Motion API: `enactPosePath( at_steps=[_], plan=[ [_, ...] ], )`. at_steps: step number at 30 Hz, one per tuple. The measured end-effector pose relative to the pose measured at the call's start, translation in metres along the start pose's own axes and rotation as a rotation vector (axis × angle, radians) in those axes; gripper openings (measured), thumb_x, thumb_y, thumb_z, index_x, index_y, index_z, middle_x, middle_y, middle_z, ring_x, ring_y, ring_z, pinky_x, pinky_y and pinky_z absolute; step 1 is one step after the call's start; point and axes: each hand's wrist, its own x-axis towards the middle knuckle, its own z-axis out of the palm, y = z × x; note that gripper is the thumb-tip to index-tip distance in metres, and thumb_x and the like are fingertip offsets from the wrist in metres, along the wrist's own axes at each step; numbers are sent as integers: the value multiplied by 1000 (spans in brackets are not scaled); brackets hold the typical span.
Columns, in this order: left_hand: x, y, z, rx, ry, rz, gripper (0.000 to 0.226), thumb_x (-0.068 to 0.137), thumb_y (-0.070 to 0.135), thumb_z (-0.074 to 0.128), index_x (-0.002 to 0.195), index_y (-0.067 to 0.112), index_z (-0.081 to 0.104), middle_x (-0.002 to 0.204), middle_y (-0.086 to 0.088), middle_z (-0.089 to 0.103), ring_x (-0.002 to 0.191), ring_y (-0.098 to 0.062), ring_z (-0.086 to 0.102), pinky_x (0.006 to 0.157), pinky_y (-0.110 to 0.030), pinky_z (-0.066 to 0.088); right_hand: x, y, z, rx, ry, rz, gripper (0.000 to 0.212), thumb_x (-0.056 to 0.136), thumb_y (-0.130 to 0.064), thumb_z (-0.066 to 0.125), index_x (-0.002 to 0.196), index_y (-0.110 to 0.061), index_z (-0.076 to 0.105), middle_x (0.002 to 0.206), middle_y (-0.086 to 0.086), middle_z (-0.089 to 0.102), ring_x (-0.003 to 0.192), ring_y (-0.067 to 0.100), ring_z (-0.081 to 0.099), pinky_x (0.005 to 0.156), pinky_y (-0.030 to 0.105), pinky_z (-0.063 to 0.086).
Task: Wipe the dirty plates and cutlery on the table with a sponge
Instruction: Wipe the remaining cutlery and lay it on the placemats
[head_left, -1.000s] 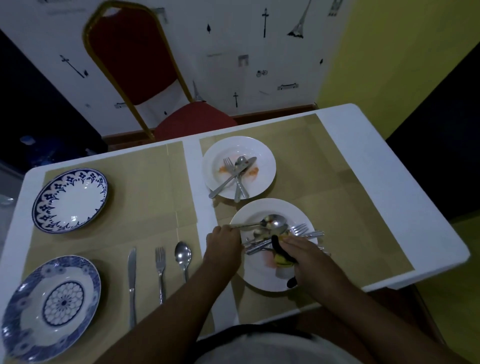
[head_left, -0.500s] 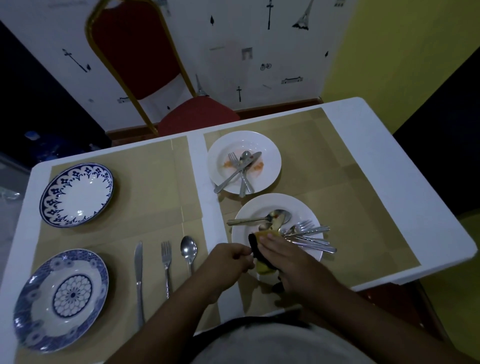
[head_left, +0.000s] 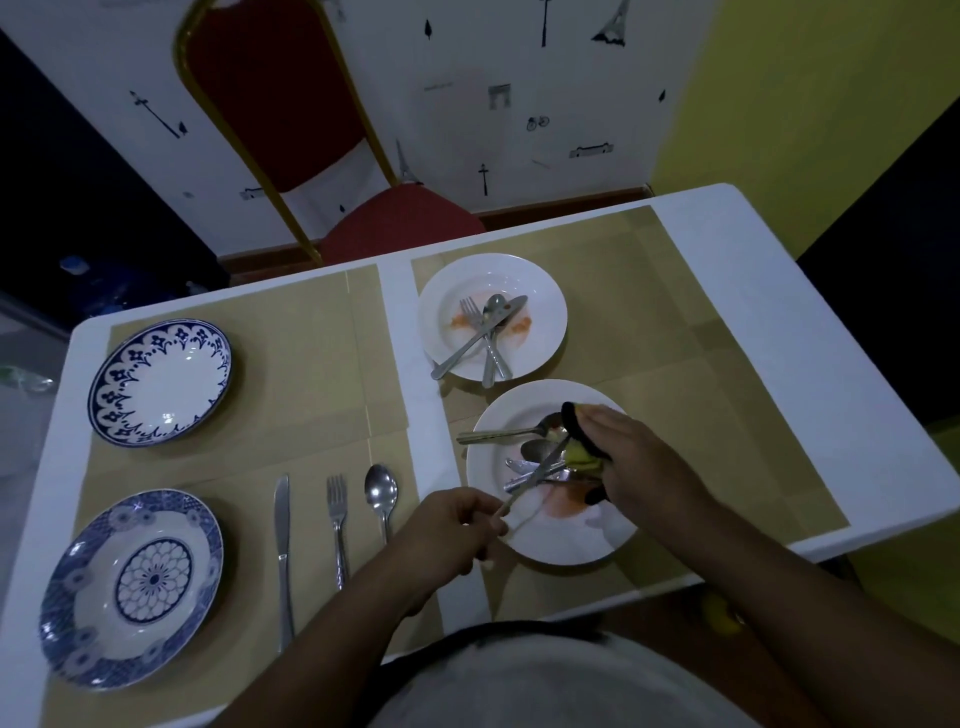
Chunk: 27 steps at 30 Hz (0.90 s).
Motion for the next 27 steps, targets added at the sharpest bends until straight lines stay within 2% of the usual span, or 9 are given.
enactPosePath(
  at_steps=[2, 4, 7, 11, 14, 17, 20, 24, 27],
  plan=[
    [4, 3, 1, 98, 48, 38, 19, 101, 17, 55, 113, 17, 69, 91, 6, 75, 60, 2, 62, 57, -14, 46, -5, -8, 0, 46, 48, -56, 63, 82, 7, 45, 140, -16, 41, 143, -2, 43, 133, 8, 33, 114, 26, 23],
    [8, 6, 4, 181, 96, 66, 22, 104, 21, 50, 113, 21, 69, 91, 7, 74, 67, -3, 61, 63, -18, 47, -14, -15, 6, 17, 59, -108, 63, 77, 8, 44, 138, -11, 43, 142, 1, 43, 134, 12, 31, 114, 22, 17],
    [11, 10, 11, 196, 146, 80, 23, 103, 19, 50, 105, 21, 73, 88, 4, 74, 70, -16, 60, 63, -23, 47, -24, -22, 20, -89, 4, -250, 68, 70, 3, 47, 137, -7, 44, 144, 9, 42, 137, 22, 31, 114, 35, 22],
    [11, 10, 15, 194, 151, 114, 19, 101, 16, 55, 99, 23, 73, 86, 4, 74, 76, -18, 67, 71, -28, 54, -28, -24, 32, -182, -131, -372, 86, 58, -3, 75, 137, -6, 42, 144, 10, 42, 136, 24, 32, 110, 45, 28],
    [8, 9, 15, 235, 165, 143, 20, 100, 14, 54, 103, 17, 74, 86, 3, 73, 76, -12, 65, 70, -25, 51, -21, -21, 29, -189, -145, -349, 88, 57, -7, 77, 137, -5, 42, 145, 11, 41, 136, 26, 32, 111, 45, 24],
    [4, 8, 14, 208, 169, 134, 21, 100, 14, 54, 99, 17, 75, 87, -1, 73, 76, -14, 64, 69, -26, 50, -5, -12, 21, -184, -96, -303, 70, 62, -3, 58, 131, 0, 49, 138, 17, 48, 131, 32, 40, 108, 49, 30],
    [1, 7, 14, 153, 168, 91, 20, 99, 16, 55, 96, 17, 74, 87, -3, 73, 76, -15, 63, 70, -28, 52, 5, 7, 13, -199, -116, -215, 76, 63, 4, 67, 134, -1, 44, 142, 16, 43, 135, 31, 34, 112, 42, 23],
    [-2, 4, 19, -82, 103, -64, 17, 98, 19, 60, 93, 7, 72, 67, -3, 58, 52, -14, 50, 53, -27, 43, 9, 24, 4, -117, -13, -57, 69, 69, 13, 57, 135, -3, 44, 142, 13, 44, 136, 26, 32, 111, 29, 18],
    [-1, 0, 21, -159, 90, -103, 15, 94, 23, 66, 92, 13, 77, 76, 1, 68, 66, -11, 60, 68, -28, 49, 4, 23, 5, -71, 7, -22, 65, 75, 13, 48, 137, -7, 42, 145, 8, 41, 138, 21, 29, 111, 24, 16]
  ],
)
